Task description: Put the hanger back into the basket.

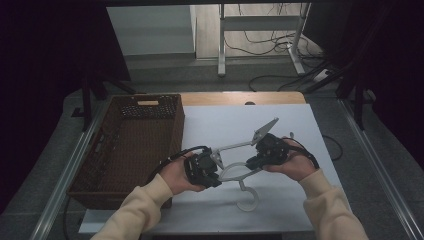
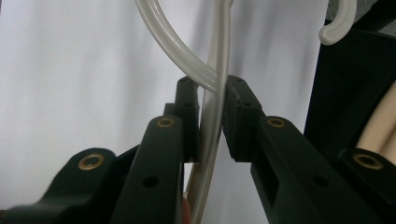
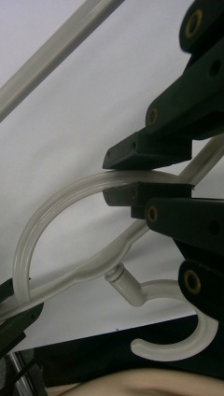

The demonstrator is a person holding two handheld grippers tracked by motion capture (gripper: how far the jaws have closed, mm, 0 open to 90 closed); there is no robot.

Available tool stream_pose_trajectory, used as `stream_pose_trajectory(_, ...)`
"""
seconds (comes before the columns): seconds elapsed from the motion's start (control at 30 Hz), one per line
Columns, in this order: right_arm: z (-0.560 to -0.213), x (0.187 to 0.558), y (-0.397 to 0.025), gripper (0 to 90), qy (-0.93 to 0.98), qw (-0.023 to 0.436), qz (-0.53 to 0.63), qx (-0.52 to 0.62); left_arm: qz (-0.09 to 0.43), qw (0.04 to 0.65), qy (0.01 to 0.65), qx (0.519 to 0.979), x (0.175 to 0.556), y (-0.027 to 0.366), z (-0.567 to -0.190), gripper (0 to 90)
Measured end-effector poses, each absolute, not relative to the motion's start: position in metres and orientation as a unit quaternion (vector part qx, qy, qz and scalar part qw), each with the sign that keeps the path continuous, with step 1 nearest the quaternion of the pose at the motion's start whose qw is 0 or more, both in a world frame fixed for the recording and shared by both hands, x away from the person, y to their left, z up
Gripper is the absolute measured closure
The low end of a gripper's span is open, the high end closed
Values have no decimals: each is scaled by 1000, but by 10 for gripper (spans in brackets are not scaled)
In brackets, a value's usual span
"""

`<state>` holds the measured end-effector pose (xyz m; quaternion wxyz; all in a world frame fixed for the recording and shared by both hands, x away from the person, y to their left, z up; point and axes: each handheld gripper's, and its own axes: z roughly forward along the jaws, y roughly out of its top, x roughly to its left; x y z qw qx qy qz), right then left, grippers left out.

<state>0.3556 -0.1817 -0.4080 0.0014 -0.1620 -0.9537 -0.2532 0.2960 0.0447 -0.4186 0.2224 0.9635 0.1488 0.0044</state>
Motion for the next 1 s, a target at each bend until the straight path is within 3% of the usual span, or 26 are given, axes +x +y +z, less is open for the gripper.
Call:
stream_pose_trajectory(0.13,-404,357,-186,794,-948,-9,-270,-169,12,232,155,960,297,45,-415,778)
stream_pose_trajectory(0.23,-395,357,-191,671,-934,-28,-305,-184,20,239,166,957,298,46,-412,785)
stream_pose_trajectory(0.33,-388,357,-196,639,-924,-38,-330,-192,30,242,175,954,300,48,-410,788)
stream_pose_trajectory(0.4,-377,356,-208,572,-902,-60,-373,-208,35,247,179,952,301,50,-408,794)
stream_pose_trajectory(0.67,-361,341,-243,510,-858,-78,-450,-235,46,274,203,939,304,61,-397,796)
stream_pose_trajectory(0.8,-364,335,-258,486,-850,-83,-457,-250,49,286,216,932,305,73,-390,796)
stream_pose_trajectory(0.87,-374,332,-272,407,-843,-92,-452,-276,53,293,221,929,304,79,-387,796)
stream_pose_trajectory(1.0,-396,333,-288,356,-837,-104,-440,-310,59,312,233,919,303,93,-379,796)
